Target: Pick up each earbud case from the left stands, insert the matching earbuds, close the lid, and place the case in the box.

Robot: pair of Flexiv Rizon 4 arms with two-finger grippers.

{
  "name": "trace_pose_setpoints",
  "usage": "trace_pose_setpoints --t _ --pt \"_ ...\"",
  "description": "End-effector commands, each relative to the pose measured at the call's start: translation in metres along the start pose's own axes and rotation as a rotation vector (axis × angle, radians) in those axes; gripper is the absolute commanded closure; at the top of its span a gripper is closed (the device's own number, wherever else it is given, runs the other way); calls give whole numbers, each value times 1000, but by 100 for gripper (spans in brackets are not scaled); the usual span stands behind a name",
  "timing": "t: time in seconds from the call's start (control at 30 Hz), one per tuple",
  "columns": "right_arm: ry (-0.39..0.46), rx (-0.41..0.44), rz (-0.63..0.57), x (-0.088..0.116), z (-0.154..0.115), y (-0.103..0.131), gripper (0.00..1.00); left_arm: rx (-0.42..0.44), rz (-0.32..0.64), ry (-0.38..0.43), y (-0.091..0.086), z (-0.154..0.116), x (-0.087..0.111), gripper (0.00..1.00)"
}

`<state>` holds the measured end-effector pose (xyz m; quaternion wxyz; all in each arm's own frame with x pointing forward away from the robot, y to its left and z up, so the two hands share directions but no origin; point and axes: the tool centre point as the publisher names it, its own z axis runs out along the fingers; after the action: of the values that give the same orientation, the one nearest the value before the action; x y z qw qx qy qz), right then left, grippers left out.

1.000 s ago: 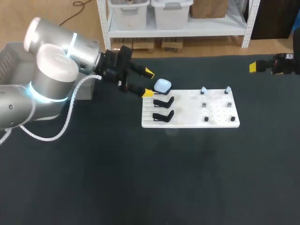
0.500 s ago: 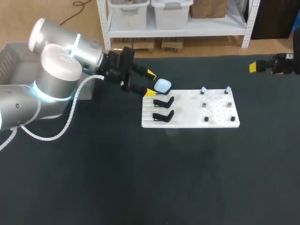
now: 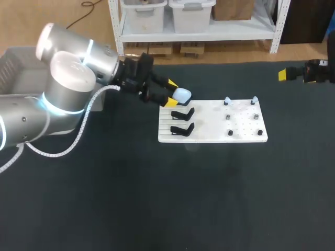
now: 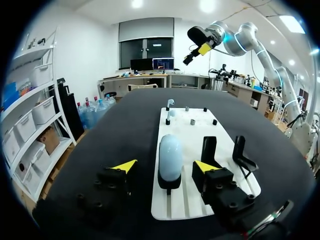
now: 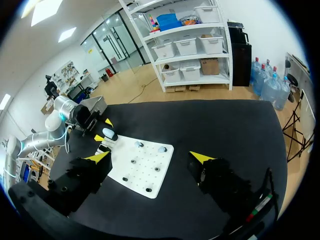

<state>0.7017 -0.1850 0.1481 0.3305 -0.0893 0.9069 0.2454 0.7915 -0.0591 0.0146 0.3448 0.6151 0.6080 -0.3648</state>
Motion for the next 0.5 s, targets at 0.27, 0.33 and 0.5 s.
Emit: trace_pose_setpoints --t 0.27,0.33,0.5 --pt "0 2 0 0 -1 0 0 -6 -3 1 3 6 2 34" --pt "0 2 0 0 -1 0 0 -8 -2 0 3 6 1 35" --pt "0 2 0 0 -1 0 0 -14 -8 -5 5 6 -1 39"
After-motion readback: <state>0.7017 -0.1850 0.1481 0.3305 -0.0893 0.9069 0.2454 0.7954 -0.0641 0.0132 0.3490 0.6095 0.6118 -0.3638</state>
